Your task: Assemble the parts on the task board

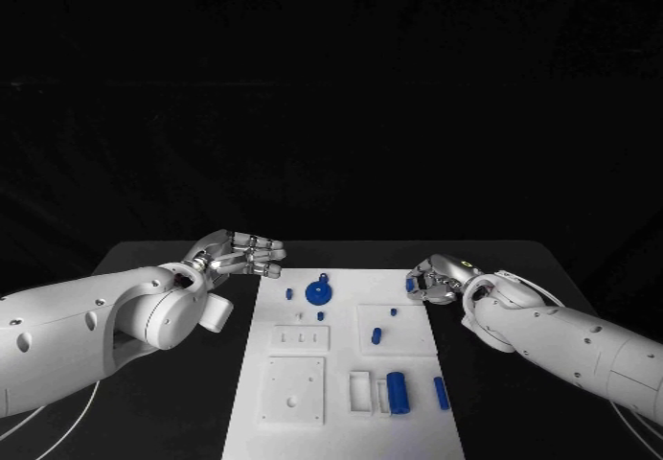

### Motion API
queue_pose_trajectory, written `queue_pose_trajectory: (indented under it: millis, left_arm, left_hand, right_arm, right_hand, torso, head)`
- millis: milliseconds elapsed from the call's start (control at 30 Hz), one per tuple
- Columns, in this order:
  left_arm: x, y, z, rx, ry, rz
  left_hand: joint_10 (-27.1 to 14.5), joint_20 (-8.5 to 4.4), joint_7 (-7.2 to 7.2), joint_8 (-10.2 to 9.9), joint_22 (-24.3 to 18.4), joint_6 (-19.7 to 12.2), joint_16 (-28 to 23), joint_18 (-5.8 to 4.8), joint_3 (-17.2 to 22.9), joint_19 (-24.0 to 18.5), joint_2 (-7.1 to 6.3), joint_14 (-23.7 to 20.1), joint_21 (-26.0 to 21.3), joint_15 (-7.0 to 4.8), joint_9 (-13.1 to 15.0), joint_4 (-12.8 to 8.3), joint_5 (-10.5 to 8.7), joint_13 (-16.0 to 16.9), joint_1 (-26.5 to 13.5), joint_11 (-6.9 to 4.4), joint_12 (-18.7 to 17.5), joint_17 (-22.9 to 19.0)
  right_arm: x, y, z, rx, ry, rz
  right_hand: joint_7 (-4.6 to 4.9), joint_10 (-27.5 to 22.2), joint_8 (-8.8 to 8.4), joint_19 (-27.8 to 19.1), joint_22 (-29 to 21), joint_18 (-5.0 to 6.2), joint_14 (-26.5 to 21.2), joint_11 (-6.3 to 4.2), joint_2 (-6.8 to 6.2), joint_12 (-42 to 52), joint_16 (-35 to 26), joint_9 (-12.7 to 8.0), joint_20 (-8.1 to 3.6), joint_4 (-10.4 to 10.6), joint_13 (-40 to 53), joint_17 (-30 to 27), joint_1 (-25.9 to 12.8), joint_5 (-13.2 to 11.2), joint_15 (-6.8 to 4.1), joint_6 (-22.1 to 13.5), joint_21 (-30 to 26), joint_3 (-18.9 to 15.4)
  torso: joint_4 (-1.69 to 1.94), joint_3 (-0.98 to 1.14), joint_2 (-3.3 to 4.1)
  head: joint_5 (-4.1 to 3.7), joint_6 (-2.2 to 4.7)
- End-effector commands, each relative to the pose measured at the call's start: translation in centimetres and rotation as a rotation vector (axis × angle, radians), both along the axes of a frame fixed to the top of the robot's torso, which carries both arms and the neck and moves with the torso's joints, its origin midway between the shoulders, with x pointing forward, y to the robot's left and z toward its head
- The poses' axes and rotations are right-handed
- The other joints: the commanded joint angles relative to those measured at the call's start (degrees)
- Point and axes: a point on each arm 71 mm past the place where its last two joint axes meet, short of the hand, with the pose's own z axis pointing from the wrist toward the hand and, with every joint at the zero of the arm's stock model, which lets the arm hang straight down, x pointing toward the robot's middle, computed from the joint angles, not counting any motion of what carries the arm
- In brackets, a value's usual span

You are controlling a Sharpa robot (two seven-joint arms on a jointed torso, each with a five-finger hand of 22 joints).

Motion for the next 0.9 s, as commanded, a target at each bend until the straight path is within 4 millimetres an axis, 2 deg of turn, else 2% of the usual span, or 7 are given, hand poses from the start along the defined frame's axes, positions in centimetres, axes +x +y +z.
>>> queue_pose_trajectory:
  millis: [33,300,500,667,767,900]
  left_arm:
    - [-0.08,-0.29,0.07,-0.003,-0.002,-0.022]
    - [-0.06,-0.28,0.04,-0.001,0.001,-0.023]
    - [-0.05,-0.32,0.02,-0.001,0.003,-0.025]
    - [-0.04,-0.31,0.02,0.000,0.004,-0.025]
    - [-0.04,-0.31,0.01,0.000,0.004,-0.026]
    - [-0.04,-0.30,0.01,0.001,0.004,-0.026]
  left_hand:
    - [-0.63,-0.14,-0.06,-0.04,0.06,-0.45,0.00,-0.68,0.05,-0.33,0.33,0.05,0.09,-0.11,0.03,-0.39,0.07,0.09,0.39,0.08,0.32,0.01]
    - [-0.81,-0.11,-0.07,-0.05,0.04,-0.78,0.00,-0.66,-0.02,-0.37,0.36,0.03,0.08,-0.08,0.02,-0.39,0.06,0.09,0.38,0.13,0.32,0.01]
    - [-0.81,-0.11,-0.07,-0.05,0.04,-0.78,0.00,-0.66,-0.02,-0.37,0.36,0.03,0.08,-0.08,0.02,-0.39,0.06,0.09,0.38,0.13,0.32,0.01]
    - [-0.81,-0.11,-0.07,-0.05,0.04,-0.78,0.00,-0.66,-0.02,-0.37,0.36,0.03,0.08,-0.08,0.02,-0.39,0.06,0.09,0.38,0.13,0.32,0.01]
    - [-0.84,-0.10,0.00,-0.03,0.04,-0.66,0.01,-0.64,-0.07,-0.36,0.45,0.02,0.10,-0.08,0.03,-0.33,0.04,0.10,0.36,0.14,0.33,0.01]
    - [-0.84,-0.10,0.00,-0.03,0.04,-0.66,0.01,-0.64,-0.07,-0.36,0.45,0.02,0.10,-0.08,0.03,-0.33,0.04,0.10,0.36,0.14,0.33,0.01]
  right_arm:
    - [0.00,0.28,-0.16,0.002,0.016,0.021]
    - [0.06,0.22,-0.22,0.001,0.017,0.019]
    - [0.08,0.12,-0.22,0.001,0.015,0.016]
    - [0.09,0.08,-0.22,0.001,0.011,0.016]
    - [0.11,0.12,-0.20,0.006,0.008,0.015]
    - [0.15,0.32,-0.17,0.016,0.003,0.012]
  right_hand:
    - [0.08,0.14,-0.05,2.14,6.72,-0.62,-0.03,-0.30,0.09,0.06,-0.28,0.05,-0.40,-0.01,0.07,0.08,-0.39,0.38,-0.37,0.24,0.14,-0.31]
    - [0.16,0.15,-0.03,2.13,6.72,-0.57,-0.03,-0.19,0.45,0.09,-0.30,0.07,-0.32,0.03,0.11,0.08,-0.18,0.18,-0.28,0.46,0.10,-0.19]
    - [0.37,0.08,-0.08,2.11,6.74,-0.36,-0.05,0.36,0.76,0.29,-0.20,0.04,0.04,-0.52,0.23,0.16,-0.66,-2.00,0.09,2.59,0.19,3.95]
    - [0.45,0.04,-0.08,2.07,6.72,-0.23,-0.10,0.82,1.70,0.54,-0.20,0.06,0.29,-1.03,0.37,0.14,-0.90,-3.55,0.40,5.27,0.15,6.58]
    - [0.27,0.03,-0.02,2.06,6.72,-0.21,-0.11,0.85,2.11,0.59,-0.19,0.11,0.30,-1.00,0.37,0.14,-1.27,-3.76,0.39,6.70,0.19,6.90]
    - [0.26,0.03,-0.04,2.02,6.66,-0.19,-0.11,0.92,1.92,0.58,-0.24,0.11,0.32,-1.04,0.32,0.10,-1.48,-3.75,0.43,7.46,-0.01,6.26]
  torso:
    - [-0.01,0.00,0.00]
    - [-0.14,0.05,-0.06]
    - [-0.11,0.10,-0.10]
    - [-0.14,0.12,-0.09]
    - [-0.13,0.13,-0.11]
    - [-0.13,0.14,-0.05]
  head:
    - [0.10,-0.15]
    - [0.20,-0.32]
    - [0.14,-0.39]
    - [0.13,-0.38]
    - [0.05,-0.42]
    - [0.03,-0.42]
